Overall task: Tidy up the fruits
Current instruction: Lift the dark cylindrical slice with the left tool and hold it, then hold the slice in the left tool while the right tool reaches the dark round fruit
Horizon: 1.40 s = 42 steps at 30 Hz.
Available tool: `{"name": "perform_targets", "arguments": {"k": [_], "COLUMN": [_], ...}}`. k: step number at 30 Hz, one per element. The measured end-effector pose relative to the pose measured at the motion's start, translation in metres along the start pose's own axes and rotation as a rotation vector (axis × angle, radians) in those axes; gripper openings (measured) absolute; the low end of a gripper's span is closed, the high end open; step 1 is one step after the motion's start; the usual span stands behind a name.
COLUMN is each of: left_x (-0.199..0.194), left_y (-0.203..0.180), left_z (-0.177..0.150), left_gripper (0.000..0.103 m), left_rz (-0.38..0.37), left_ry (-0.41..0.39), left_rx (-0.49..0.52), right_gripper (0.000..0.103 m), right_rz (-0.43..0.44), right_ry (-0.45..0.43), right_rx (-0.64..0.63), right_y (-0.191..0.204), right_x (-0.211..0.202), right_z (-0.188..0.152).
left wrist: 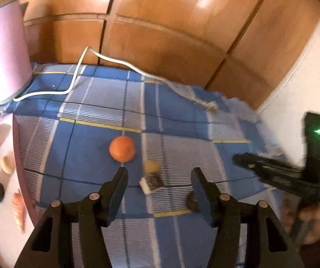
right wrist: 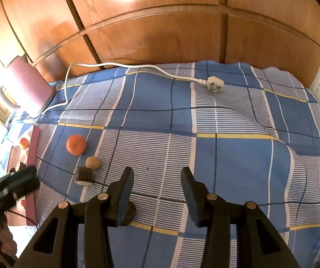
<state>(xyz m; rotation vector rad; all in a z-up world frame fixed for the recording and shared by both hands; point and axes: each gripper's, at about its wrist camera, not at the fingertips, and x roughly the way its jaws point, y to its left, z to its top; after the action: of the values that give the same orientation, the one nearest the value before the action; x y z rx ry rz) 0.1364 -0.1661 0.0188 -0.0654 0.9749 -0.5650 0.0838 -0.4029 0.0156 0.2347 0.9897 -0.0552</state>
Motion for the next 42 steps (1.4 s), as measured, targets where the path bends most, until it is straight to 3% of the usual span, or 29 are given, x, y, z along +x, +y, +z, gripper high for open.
{"name": "perform_targets", "arguments": {"k": [4, 9, 11, 13, 16, 21, 26, 33, 37, 42], "left_x": [0.035, 0.056, 0.065, 0.07, 0.074, 0.071, 0.045, -0.023, -0.055, -0.059], "left_y": [-0.008, -0.024, -0.025, -0.025, -0.027, -0.032, -0.04, -0.051, -0.047, -0.031], "left_z": [-0.005, -0.014, -0.017, -0.019, -0.02, -0.027, -0.033, -0.05, -0.069, -0.093], "left_gripper": [0.059, 0.056, 0.044, 0.044, 0.034, 0.033, 0.033, 0.033, 0.032, 0.032], "left_rz": [0.121, 0.174, 0.177, 0.196, 0.172, 0.175, 0.138, 0.091, 0.099, 0.119], "left_ry": [0.061, 0.051, 0.076, 0.074, 0.059, 0.041, 0.003, -0.083, -0.126, -0.115], "left_rx": [0.071, 0.151, 0.147, 0.153, 0.162, 0.21, 0.209, 0.195, 0.206, 0.192], "right_gripper": [0.044, 0.044, 0.044, 0.044, 0.044, 0.044, 0.044, 0.044, 0.044, 0.044], "right_rz": [0.006, 0.004, 0.004, 0.002, 0.0, -0.002, -0.003, 0.006, 0.014, 0.042], "right_ry": [-0.006, -0.009, -0.009, -0.007, -0.006, -0.006, -0.018, -0.039, -0.038, -0.024], "right_rx": [-0.006, -0.014, -0.01, -0.008, -0.009, -0.023, -0.018, -0.023, -0.039, -0.086], "right_y": [0.001, 0.003, 0.002, 0.001, 0.002, 0.004, 0.003, 0.004, 0.008, 0.019], "right_x": [-0.001, -0.003, -0.002, -0.002, -0.001, 0.0, -0.003, -0.01, -0.01, -0.005], "right_z": [0.001, 0.0, 0.001, 0.002, 0.002, 0.002, 0.003, 0.004, 0.001, -0.004]}}
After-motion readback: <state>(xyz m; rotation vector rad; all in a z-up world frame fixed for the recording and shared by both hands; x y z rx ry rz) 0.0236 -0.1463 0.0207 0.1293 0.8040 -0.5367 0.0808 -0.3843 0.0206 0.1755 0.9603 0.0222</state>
